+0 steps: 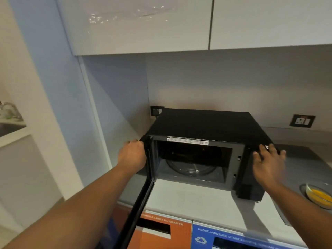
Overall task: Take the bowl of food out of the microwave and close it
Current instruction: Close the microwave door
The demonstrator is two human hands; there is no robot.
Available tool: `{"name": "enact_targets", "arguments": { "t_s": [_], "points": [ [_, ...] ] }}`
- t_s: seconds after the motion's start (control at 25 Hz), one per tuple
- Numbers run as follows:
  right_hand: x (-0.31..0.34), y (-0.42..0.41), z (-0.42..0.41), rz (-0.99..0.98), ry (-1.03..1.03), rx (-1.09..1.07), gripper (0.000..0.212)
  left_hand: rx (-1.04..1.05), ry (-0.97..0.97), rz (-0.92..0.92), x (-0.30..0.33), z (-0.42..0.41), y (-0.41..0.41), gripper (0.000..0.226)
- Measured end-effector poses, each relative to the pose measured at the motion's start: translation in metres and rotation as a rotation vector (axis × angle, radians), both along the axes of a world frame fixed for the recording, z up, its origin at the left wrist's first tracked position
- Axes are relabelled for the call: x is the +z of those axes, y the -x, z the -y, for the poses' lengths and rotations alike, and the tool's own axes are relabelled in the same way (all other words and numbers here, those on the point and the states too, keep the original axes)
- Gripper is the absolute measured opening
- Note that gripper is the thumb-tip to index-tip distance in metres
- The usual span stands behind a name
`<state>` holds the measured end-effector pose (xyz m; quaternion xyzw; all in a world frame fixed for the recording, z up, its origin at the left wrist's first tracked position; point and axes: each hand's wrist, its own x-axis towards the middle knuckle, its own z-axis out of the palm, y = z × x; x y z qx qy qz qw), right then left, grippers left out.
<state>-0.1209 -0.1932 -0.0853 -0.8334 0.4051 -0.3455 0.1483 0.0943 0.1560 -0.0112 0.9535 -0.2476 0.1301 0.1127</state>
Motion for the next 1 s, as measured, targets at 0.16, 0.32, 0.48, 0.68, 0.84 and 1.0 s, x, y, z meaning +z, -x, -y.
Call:
{"name": "enact_targets", "arguments": {
  "t_s": [0.16, 0.32, 0.48, 0.68, 0.84, 1.0],
  "points": [
    [0.001, -0.003, 0.002, -0.036, 0.007, 0.001, 0.047, 0.027, 0.138, -0.162, -0.002, -0.001, 0.003, 0.018],
    [0.000, 0.001, 0.000, -0.074, 0.017, 0.015, 0.047, 0.063, 0.229, -0.272, 0.001, 0.017, 0.012, 0.019],
    [0.001, 0.004, -0.002, -0.102, 0.041, 0.025, 0.049, 0.078, 0.207, -0.348, 0.001, 0.044, 0.027, 0.037],
    [-0.003, 0.006, 0.001, -0.092, 0.109, -0.002, 0.047, 0.019, 0.166, -0.431, -0.009, 0.080, 0.042, 0.048],
    [-0.006, 0.008, 0.010, -0.080, 0.150, 0.004, 0.042, -0.038, 0.120, -0.343, -0.013, 0.109, 0.048, 0.054],
    [0.001, 0.012, 0.009, -0.007, 0.131, -0.002, 0.036, -0.209, 0.025, -0.188, -0.022, 0.128, 0.047, 0.062]
  ]
}}
